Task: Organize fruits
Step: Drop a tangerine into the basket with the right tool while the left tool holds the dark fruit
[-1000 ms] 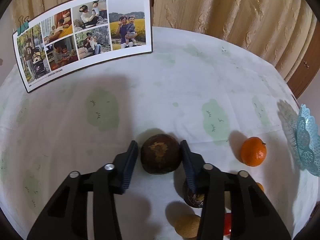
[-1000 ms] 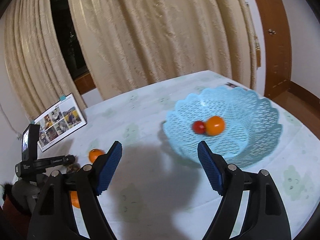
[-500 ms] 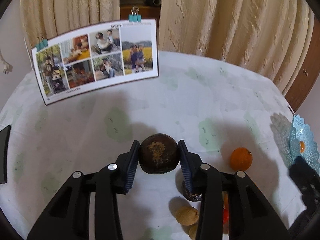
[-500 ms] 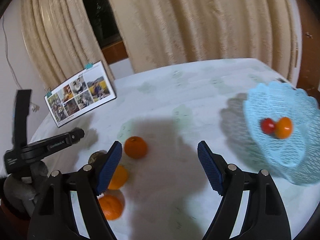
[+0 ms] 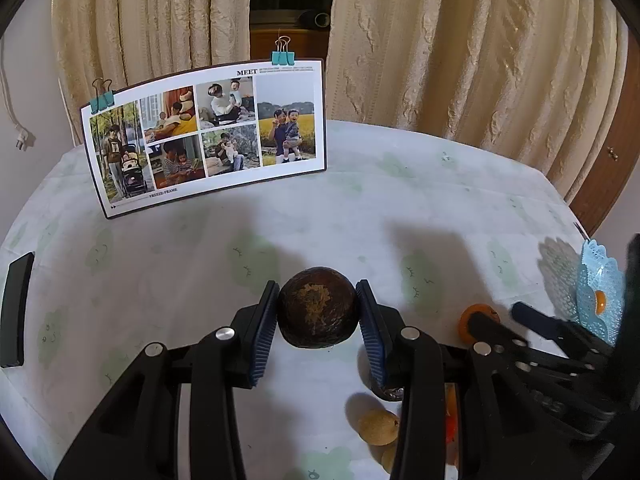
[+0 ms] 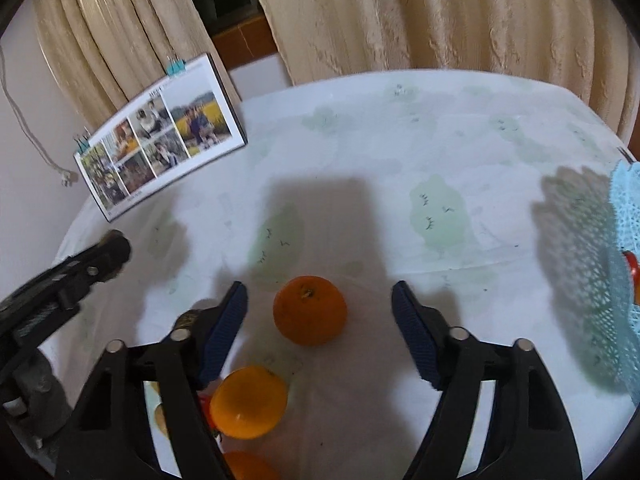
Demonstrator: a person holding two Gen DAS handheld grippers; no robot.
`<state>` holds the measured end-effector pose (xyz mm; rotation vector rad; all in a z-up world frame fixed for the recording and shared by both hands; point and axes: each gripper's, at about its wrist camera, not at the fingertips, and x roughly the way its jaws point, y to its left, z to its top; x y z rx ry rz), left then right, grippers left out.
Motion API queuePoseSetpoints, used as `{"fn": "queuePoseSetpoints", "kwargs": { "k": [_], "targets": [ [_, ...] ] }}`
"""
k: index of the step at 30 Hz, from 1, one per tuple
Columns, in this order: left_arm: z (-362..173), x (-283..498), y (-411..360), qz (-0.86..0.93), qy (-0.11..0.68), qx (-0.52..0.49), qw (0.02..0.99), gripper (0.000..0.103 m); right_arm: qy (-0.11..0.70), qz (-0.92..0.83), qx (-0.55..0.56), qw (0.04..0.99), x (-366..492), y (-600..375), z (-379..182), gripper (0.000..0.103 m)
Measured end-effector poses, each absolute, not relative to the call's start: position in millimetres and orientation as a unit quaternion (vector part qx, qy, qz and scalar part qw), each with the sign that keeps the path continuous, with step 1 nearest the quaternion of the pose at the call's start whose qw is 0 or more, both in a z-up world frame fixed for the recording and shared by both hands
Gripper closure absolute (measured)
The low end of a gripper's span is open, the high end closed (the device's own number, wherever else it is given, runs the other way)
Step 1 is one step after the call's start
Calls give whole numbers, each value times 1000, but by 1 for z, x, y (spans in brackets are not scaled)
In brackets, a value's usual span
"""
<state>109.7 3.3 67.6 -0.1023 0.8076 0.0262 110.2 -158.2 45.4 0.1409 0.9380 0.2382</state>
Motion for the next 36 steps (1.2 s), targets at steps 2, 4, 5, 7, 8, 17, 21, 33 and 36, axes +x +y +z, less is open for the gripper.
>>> {"fn": "queuePoseSetpoints", "kwargs": {
  "k": [2, 4, 5, 7, 8, 17, 21, 33, 36],
  "targets": [
    [68, 109, 3, 12, 392, -50, 918, 63, 459, 116, 63, 878, 114, -155, 40, 38],
    [68, 109, 3, 12, 393, -50, 918, 63, 464, 114, 53, 877, 116, -153, 35, 44],
    [68, 109, 3, 12, 393, -50, 918, 63, 462, 113, 49, 878, 116, -152, 34, 45],
    [68, 109, 2, 10, 393, -50, 918, 63, 462, 114, 45, 878, 116, -152, 34, 53],
    [68, 109, 1, 10, 394, -50, 918, 63, 463, 122, 50, 876, 117, -153, 34, 55],
    [71, 107, -1, -14, 389, -58, 919, 63, 445, 118, 73, 885, 100, -168, 51, 62],
    [71, 105, -7, -25, 388, -57, 920, 63, 420, 111, 94, 896, 86, -186, 70, 62],
    [71, 99, -27, -51, 387, -42, 920, 63, 366, 32, 145, 919, 34, -273, 99, 62],
    [71, 97, -33, -56, 387, -36, 920, 63, 354, 6, 149, 923, 22, -297, 103, 62]
  ]
}}
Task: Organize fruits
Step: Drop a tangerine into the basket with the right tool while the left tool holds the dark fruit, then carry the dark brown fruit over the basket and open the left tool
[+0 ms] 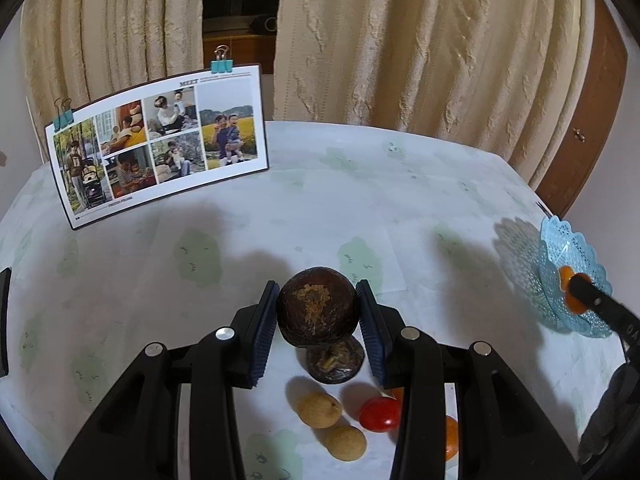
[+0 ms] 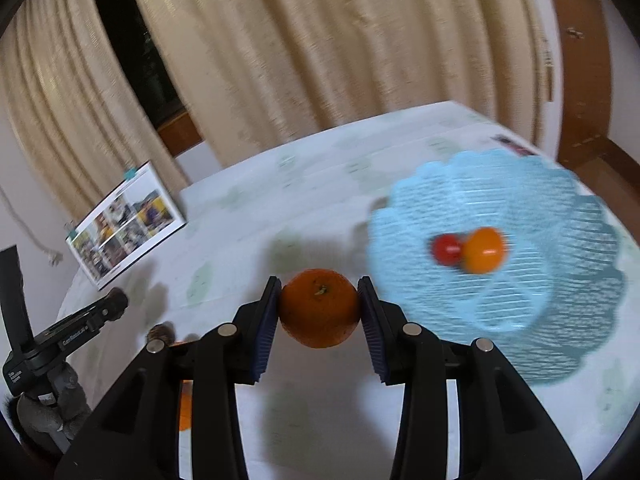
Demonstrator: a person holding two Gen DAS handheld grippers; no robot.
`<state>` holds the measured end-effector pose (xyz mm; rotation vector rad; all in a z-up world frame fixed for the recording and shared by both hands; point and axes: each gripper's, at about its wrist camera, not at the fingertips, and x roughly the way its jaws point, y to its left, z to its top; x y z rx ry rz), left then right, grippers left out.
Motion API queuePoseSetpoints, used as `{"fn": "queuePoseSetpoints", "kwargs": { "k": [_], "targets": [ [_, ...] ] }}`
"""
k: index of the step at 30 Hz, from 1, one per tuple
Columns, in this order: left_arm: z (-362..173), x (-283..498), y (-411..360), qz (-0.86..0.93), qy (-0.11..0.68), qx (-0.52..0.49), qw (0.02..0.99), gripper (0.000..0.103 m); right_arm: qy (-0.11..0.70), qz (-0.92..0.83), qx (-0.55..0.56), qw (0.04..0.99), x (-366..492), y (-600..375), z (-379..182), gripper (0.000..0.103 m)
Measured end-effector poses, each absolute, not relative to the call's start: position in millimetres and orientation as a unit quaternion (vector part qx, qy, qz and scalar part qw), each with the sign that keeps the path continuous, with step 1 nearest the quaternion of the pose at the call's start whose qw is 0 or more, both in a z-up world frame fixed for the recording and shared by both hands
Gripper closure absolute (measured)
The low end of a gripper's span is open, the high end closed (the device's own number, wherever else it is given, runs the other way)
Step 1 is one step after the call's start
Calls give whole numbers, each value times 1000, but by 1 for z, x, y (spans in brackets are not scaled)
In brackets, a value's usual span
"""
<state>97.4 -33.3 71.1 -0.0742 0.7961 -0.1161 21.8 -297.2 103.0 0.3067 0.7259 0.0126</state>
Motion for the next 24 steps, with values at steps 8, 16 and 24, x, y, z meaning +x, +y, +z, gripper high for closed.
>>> {"fn": "queuePoseSetpoints", "kwargs": {
  "k": [8, 16, 24],
  "targets": [
    [71, 93, -51, -73, 391, -24, 917, 63, 352, -63, 178, 917, 5, -358, 90, 62],
    [76, 90, -70, -84, 390, -13, 917, 63, 339, -94, 176, 920, -8, -380, 90, 60],
    [83, 85, -96, -101, 387, 0, 917, 63, 294, -129, 184, 929, -27, -399, 97, 45]
  ]
}}
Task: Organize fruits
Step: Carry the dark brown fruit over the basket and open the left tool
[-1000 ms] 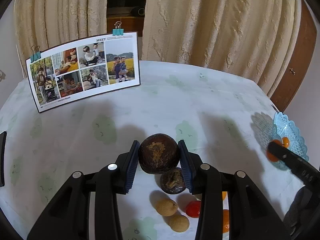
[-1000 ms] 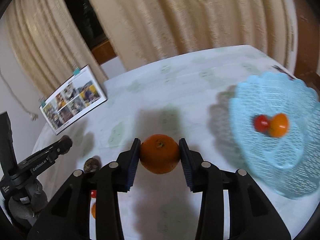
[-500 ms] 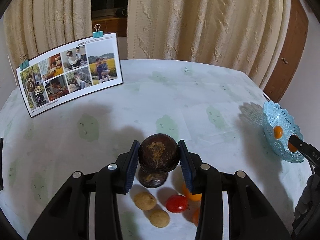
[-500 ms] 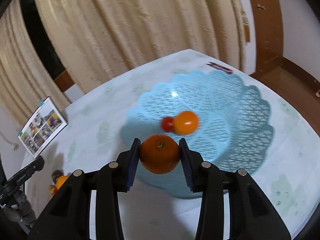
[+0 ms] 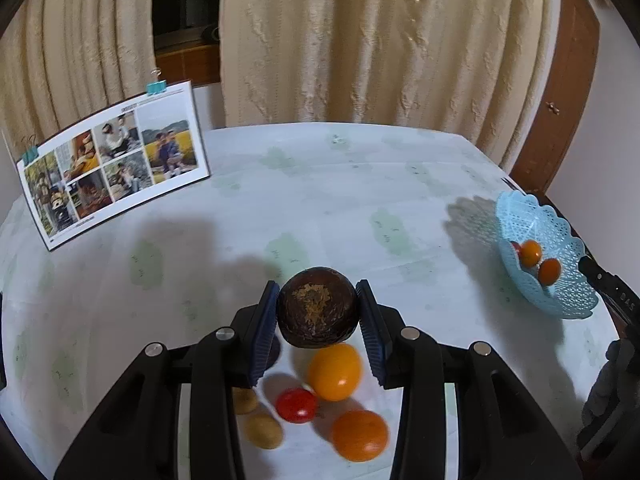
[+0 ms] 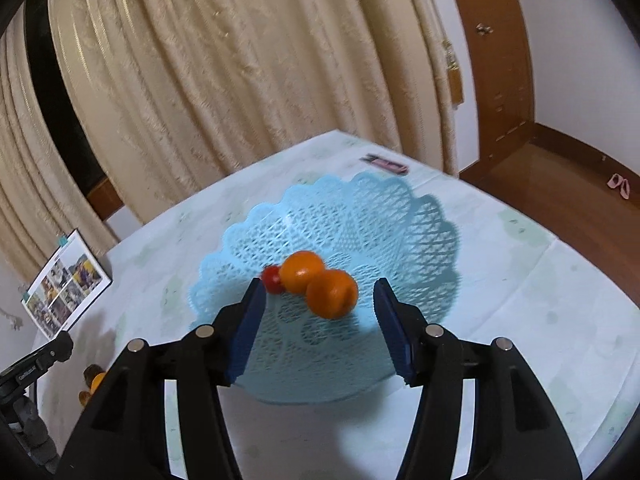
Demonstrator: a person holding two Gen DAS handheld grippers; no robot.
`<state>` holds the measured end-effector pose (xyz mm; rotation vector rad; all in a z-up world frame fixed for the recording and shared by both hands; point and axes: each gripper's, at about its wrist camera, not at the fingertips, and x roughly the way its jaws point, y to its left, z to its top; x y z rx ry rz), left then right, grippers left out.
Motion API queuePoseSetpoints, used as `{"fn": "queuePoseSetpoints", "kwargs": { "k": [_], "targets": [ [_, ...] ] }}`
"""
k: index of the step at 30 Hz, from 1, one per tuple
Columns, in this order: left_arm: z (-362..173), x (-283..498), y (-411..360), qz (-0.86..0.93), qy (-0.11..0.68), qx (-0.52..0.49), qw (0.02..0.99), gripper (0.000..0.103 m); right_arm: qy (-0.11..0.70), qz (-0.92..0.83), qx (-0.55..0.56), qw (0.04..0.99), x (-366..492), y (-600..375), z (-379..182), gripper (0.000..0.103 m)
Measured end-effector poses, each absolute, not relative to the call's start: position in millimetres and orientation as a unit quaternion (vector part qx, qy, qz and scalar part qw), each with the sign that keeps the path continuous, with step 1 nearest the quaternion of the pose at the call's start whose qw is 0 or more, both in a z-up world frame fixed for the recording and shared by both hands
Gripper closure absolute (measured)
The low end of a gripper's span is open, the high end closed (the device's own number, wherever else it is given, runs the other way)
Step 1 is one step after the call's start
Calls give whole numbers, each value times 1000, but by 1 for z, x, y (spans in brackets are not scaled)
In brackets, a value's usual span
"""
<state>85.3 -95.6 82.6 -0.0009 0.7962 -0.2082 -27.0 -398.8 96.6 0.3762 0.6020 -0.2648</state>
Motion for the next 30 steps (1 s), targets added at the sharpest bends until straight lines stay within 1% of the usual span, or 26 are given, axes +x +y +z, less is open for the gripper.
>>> {"fn": "queuePoseSetpoints", "kwargs": {
  "k": [5, 8, 12, 17, 21, 30],
  "targets": [
    [88, 83, -121, -122, 384, 13, 915, 63, 257, -169, 181, 934, -45, -408, 97, 45],
    [90, 82, -142, -140, 384, 22, 912, 63, 231, -195, 183, 936, -56, -415, 97, 39],
    [92, 81, -176, -171, 384, 36, 907, 63, 208, -220, 190, 934, -67, -423, 96, 38],
    [93, 80, -218, -208, 385, 53, 897, 63, 194, -235, 210, 929, -75, -433, 91, 38],
    [92, 80, -250, -235, 385, 64, 890, 63, 189, -237, 217, 928, -77, -434, 88, 32],
    [83, 82, -305, -279, 389, 84, 874, 63, 185, -242, 214, 928, -78, -433, 89, 31]
  ]
}}
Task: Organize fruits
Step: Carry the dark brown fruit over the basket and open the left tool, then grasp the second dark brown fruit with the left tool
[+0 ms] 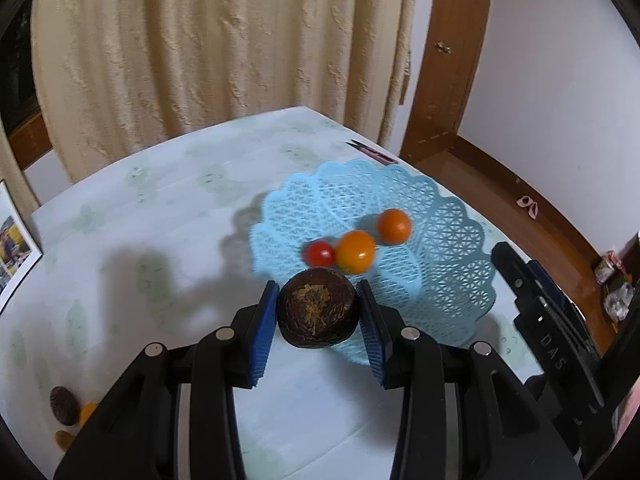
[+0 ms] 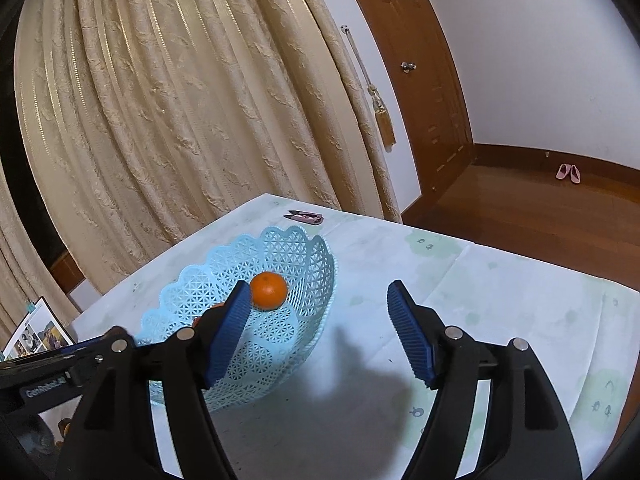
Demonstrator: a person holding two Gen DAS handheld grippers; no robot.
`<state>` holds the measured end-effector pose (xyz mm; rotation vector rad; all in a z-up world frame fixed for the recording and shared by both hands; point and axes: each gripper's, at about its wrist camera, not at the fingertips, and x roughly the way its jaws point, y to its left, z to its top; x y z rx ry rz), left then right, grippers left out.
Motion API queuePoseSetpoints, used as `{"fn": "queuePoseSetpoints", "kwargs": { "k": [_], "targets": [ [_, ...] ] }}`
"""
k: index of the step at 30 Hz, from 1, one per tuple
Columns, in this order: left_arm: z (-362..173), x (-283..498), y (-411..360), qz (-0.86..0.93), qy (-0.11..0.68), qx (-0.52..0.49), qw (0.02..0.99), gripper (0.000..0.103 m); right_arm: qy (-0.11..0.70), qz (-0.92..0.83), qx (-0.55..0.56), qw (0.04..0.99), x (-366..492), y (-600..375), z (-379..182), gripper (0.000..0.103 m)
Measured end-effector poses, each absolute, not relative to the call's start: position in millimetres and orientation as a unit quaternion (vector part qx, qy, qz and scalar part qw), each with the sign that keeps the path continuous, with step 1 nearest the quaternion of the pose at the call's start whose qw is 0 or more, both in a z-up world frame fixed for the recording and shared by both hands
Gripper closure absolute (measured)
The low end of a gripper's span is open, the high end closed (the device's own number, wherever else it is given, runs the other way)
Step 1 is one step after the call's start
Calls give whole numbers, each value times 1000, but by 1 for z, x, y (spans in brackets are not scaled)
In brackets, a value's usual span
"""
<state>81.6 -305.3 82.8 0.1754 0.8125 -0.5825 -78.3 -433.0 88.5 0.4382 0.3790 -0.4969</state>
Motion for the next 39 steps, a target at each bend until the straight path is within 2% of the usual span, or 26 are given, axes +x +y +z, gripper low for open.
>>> {"fn": "queuePoseSetpoints", "kwargs": {
  "k": [7, 8, 9, 16, 19, 27, 39],
  "targets": [
    [74, 82, -318, -290, 397, 86, 867, 61, 182, -249, 219, 926, -81, -435, 88, 31],
    [75, 83, -318, -289, 397, 85, 867, 53, 182, -249, 219, 926, -81, -434, 88, 31],
    [75, 83, -317, -287, 396, 83, 868, 41, 182, -248, 219, 926, -81, -435, 89, 31],
    [80, 90, -299, -265, 394, 70, 877, 38, 179, -250, 220, 926, -81, -435, 88, 29],
    [84, 93, -288, -248, 390, 69, 884, 30, 176, -251, 219, 926, -82, -435, 89, 25],
    [94, 93, -254, -205, 371, 76, 902, 27, 172, -251, 213, 928, -82, -434, 90, 25],
    [102, 92, -170, -139, 366, 59, 918, 26, 171, -257, 208, 928, -82, -433, 91, 25]
  ]
}}
